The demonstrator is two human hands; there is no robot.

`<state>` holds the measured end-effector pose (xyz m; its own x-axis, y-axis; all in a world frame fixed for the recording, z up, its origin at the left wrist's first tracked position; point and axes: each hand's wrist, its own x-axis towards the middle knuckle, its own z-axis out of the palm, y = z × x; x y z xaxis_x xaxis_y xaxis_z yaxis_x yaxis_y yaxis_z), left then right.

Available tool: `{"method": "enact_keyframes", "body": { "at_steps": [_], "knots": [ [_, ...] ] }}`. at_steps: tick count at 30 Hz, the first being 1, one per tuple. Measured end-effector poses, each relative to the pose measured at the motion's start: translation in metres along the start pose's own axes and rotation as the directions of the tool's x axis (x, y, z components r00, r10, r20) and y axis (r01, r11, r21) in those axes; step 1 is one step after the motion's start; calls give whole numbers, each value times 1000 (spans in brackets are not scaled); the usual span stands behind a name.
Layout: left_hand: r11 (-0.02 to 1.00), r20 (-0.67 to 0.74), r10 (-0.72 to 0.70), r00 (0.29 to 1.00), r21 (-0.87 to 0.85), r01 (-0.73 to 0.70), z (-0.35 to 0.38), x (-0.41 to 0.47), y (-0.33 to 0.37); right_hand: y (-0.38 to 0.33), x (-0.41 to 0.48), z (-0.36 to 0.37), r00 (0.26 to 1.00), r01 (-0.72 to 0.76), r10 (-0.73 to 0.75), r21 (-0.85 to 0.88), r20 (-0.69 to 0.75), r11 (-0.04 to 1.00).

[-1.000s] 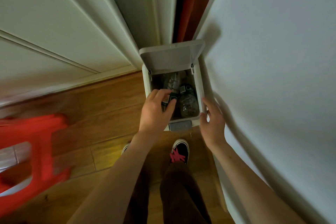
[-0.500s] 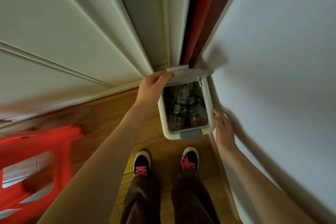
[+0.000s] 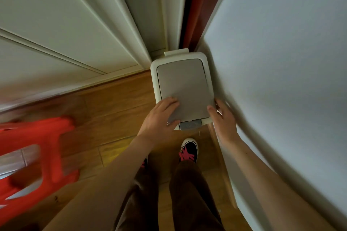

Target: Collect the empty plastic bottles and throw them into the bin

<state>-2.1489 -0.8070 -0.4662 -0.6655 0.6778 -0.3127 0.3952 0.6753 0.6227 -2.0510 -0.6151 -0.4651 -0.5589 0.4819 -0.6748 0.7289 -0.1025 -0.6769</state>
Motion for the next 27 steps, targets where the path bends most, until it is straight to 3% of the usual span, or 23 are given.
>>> {"method": "enact_keyframes", "body": {
  "at_steps": [5,10,19,27],
  "knots": [
    [986,-29,19,999,168,-14,23,-3,-13,16,-4,9,980,159,-188,-312,-66,937],
    [979,-44,34,998,203,-24,37,-6,-25,28,0,16,969,205,-243,-385,-52,900],
    [986,-122,54,991,161,-34,54,-3,-34,34,6,19,957,201,-246,-267,-150,943],
    [963,24,-43,999,269,35,34,-1,-18,15,-3,19,973,165,-207,-308,-107,937]
  ]
}}
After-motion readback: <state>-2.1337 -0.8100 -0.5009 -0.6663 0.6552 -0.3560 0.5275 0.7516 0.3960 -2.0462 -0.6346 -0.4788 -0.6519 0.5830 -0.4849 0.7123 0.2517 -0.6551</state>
